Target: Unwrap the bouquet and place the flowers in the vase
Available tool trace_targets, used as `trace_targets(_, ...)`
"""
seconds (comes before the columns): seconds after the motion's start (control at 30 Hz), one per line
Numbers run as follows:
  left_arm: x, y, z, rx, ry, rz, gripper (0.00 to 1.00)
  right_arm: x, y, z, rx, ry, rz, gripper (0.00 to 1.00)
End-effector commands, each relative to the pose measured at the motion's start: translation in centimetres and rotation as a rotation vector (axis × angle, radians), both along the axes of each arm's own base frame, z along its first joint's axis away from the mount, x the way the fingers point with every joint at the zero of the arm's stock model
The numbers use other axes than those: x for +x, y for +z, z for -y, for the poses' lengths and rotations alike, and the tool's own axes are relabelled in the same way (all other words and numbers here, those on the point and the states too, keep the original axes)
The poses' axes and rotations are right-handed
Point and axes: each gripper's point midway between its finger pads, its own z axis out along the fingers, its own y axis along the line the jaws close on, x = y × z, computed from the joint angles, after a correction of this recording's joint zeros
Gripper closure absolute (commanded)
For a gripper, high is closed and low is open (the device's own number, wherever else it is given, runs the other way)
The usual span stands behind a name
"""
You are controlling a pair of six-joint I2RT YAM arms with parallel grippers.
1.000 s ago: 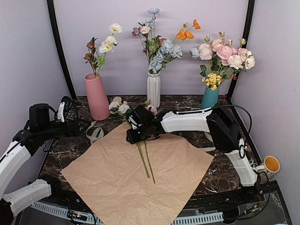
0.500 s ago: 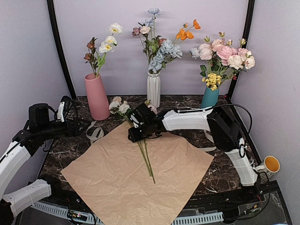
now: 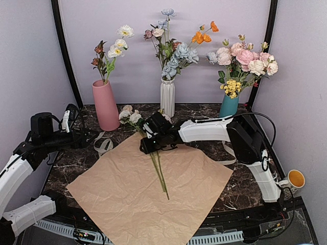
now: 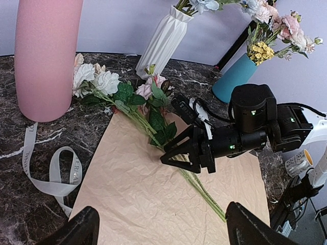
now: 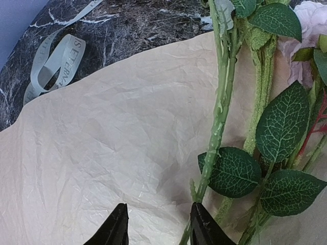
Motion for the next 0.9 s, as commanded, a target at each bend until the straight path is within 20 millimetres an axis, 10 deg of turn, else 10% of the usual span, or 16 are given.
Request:
trace_targets(0.0,-0.1,0.2,0.2,-0.007,-0.014,0.022,0.12,0.8,3.8,-0.1,0.072,0.002,0.077,0.60)
trace_targets(0.87,-0.1,0.2,0.2,-0.006,-0.016,0.021,0.12,-0.4,-1.7,0.7,0.027,0.006,-0.005,0.73)
